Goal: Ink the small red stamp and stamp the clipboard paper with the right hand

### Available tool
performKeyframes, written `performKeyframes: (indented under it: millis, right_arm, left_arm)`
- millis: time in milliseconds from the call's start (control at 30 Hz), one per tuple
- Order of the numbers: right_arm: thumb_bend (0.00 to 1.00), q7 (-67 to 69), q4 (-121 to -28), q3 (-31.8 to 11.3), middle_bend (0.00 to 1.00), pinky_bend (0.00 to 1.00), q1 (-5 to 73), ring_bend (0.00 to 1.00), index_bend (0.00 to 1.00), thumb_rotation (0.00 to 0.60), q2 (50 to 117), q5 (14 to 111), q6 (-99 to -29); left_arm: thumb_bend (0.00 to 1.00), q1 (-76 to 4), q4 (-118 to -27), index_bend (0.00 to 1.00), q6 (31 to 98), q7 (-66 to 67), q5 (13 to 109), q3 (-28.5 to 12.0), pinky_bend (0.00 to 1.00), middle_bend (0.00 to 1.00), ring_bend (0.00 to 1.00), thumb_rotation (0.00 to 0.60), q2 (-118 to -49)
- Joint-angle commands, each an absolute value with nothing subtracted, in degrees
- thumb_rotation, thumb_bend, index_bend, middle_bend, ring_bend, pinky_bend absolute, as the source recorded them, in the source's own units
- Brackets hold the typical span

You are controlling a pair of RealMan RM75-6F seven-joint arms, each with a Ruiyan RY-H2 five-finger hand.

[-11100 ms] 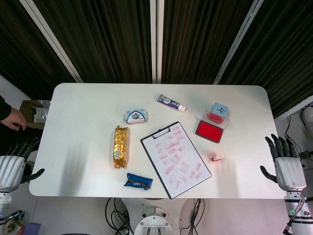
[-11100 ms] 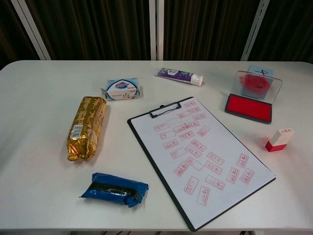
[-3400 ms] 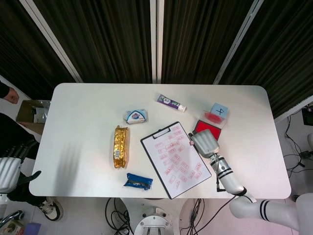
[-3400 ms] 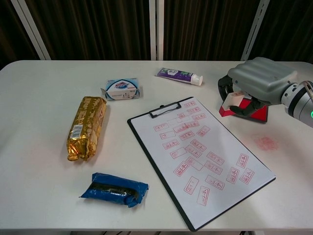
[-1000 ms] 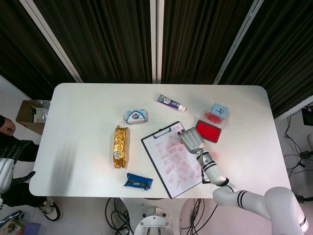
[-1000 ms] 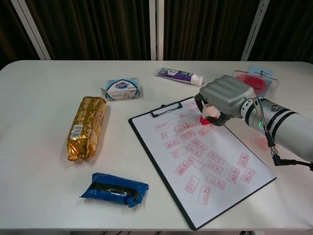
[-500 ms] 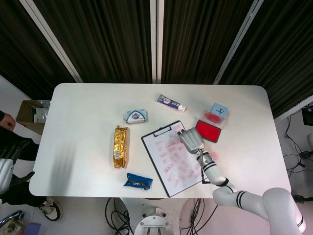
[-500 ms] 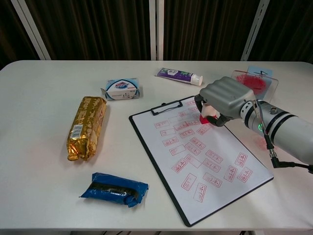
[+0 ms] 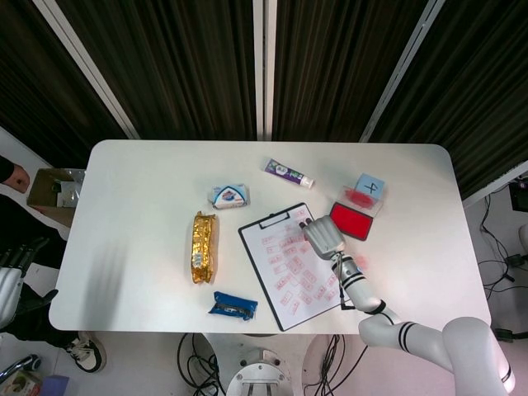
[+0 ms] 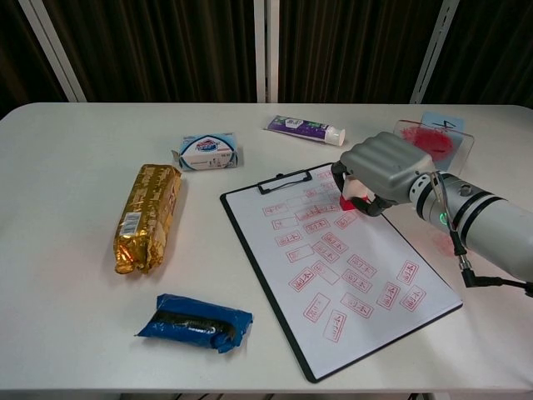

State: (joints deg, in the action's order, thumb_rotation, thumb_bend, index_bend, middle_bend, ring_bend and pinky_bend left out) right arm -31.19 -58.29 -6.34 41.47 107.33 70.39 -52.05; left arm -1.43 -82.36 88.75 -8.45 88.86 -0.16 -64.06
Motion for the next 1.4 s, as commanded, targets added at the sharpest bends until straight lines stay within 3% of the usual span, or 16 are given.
performKeyframes:
  millis: [33,700,1000,1400]
  right_arm:
    - [0.45,-30.6,-59.0,-6.7,0.84,1.0,41.4,0.78,0.99,0.6,106.9,70.8,-52.7]
    - [0.45,-27.2,-77.4,-8.9,0.84,1.0,36.8,0.78,0.99,0.6,93.7,75.1,-64.3]
    - [0.45,-26.3,-79.3,-2.1,0.84,1.0,30.7,0.78,0.99,0.6,88.4,77.2,-66.6]
    - [0.44,-21.5,-71.0,2.5,0.81,1.0,26.1,0.78,0.96,0.6,90.2,79.2,-65.9]
  left_arm:
    - [0.0,-1.4,-82.3,0.16,88.7,-8.4,88.8,-0.2,0.25,0.17,0.16,0.6,-64.1]
    - [0.0,-2.1,-83.6,0.16,88.3,-7.3,89.6,-0.2,0.25,0.17,0.16,0.6,-64.2]
    - [0.0,-2.5,-84.5,0.16,87.9,-6.2,90.1,0.0,0.25,0.17,0.16,0.6,-64.4]
    - [0.0,-2.7,-84.8,0.16,87.7,-5.7,90.4,0.3,0.25,0.16,0.16,0.6,-64.6]
